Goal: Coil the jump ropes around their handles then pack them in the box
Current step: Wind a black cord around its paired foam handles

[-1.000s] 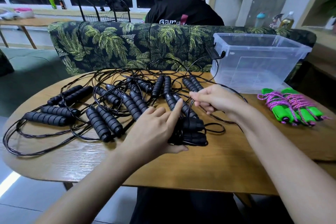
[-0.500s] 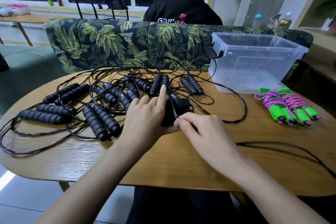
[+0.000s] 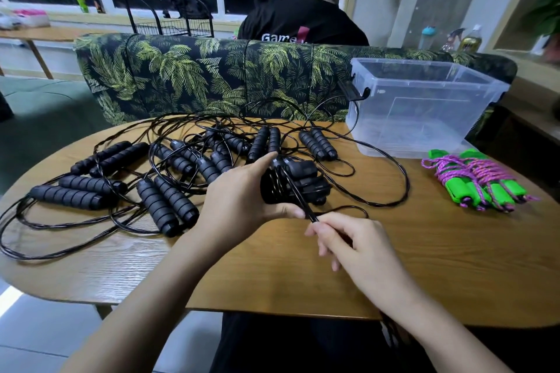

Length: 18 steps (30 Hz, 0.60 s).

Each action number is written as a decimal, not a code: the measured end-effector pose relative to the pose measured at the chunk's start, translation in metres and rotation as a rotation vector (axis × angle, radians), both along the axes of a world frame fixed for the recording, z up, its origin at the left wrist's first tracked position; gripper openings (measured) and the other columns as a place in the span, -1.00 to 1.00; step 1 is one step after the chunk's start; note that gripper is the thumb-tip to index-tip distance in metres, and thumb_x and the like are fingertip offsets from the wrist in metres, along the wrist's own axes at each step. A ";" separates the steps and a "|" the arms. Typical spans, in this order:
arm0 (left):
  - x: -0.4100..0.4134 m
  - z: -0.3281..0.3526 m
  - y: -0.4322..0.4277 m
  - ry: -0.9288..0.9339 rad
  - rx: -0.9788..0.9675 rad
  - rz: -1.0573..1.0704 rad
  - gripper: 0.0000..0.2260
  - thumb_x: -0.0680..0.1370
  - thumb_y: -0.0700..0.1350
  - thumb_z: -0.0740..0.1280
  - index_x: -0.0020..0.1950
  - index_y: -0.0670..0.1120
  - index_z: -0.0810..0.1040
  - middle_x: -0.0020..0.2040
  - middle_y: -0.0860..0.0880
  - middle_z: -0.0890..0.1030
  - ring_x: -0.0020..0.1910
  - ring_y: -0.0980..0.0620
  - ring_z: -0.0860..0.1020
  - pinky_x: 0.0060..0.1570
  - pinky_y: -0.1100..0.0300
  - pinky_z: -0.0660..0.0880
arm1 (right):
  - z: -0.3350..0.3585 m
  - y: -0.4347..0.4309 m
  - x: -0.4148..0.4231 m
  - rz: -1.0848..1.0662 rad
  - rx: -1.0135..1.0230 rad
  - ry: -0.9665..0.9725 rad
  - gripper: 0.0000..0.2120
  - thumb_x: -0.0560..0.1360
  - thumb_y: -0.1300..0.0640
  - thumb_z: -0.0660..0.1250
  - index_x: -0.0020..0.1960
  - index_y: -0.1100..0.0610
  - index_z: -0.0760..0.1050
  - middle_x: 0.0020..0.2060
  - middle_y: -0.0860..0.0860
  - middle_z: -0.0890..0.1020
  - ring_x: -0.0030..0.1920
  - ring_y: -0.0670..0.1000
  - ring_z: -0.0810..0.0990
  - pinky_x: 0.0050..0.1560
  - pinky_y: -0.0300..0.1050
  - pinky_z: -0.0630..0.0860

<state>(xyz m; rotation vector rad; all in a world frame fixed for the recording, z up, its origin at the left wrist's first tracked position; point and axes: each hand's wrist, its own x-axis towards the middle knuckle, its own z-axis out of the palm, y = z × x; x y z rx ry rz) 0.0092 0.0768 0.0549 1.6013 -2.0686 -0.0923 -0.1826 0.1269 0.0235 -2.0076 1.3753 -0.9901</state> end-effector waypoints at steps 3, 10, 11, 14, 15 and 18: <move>0.000 -0.002 0.001 0.097 0.009 -0.056 0.09 0.02 0.56 0.19 0.49 0.12 0.35 0.20 0.01 0.65 0.19 -0.03 0.59 -0.01 0.13 0.46 | 0.000 -0.005 0.001 0.039 0.124 -0.089 -0.79 0.57 0.14 0.33 -0.19 -0.04 0.65 -0.34 -0.11 0.66 -0.40 -0.10 0.58 -0.17 -0.20 0.55; 0.001 -0.003 0.007 0.208 0.067 -0.146 -0.06 0.08 0.58 0.35 0.32 0.07 0.55 -0.05 0.12 0.66 0.01 0.10 0.63 -0.12 0.20 0.50 | -0.004 -0.022 0.008 -0.173 0.062 -0.143 -0.80 0.24 -0.02 0.61 -0.34 -0.18 0.59 -0.39 -0.28 0.65 -0.24 -0.29 0.62 -0.18 -0.45 0.45; 0.002 -0.003 0.007 0.213 0.077 -0.159 -0.06 0.08 0.58 0.37 0.32 0.05 0.56 -0.02 0.10 0.68 0.02 0.11 0.63 -0.06 0.16 0.54 | -0.005 -0.026 0.007 -0.235 -0.008 -0.099 -0.73 0.15 -0.14 0.61 -0.28 -0.12 0.58 -0.34 -0.23 0.65 -0.24 -0.22 0.61 -0.20 -0.34 0.50; 0.002 -0.003 0.005 0.196 0.086 -0.182 -0.05 0.08 0.58 0.26 0.30 0.03 0.57 -0.01 0.09 0.69 -0.01 0.13 0.62 -0.01 0.11 0.56 | -0.005 -0.031 0.004 -0.326 -0.242 0.076 -0.18 0.02 -0.46 0.45 0.04 0.06 0.36 -0.01 -0.13 0.45 -0.01 -0.03 0.49 -0.10 -0.11 0.53; 0.001 -0.004 0.003 0.177 0.107 -0.193 -0.05 0.08 0.59 0.24 0.30 0.03 0.56 -0.03 0.10 0.68 -0.04 0.15 0.61 -0.03 0.12 0.55 | -0.001 -0.034 0.001 -0.254 -0.365 0.141 -0.15 0.07 -0.44 0.44 0.14 0.07 0.33 0.10 -0.08 0.41 0.12 0.00 0.45 0.07 -0.05 0.50; 0.001 -0.003 -0.001 0.122 0.181 -0.251 -0.07 0.12 0.62 0.22 0.29 0.04 0.52 -0.19 0.19 0.60 -0.21 0.26 0.53 -0.19 0.19 0.45 | 0.008 -0.046 -0.011 0.134 -0.685 0.462 -0.18 0.29 -0.24 0.48 0.45 0.01 0.31 0.42 -0.03 0.41 0.40 0.01 0.41 0.49 0.32 0.10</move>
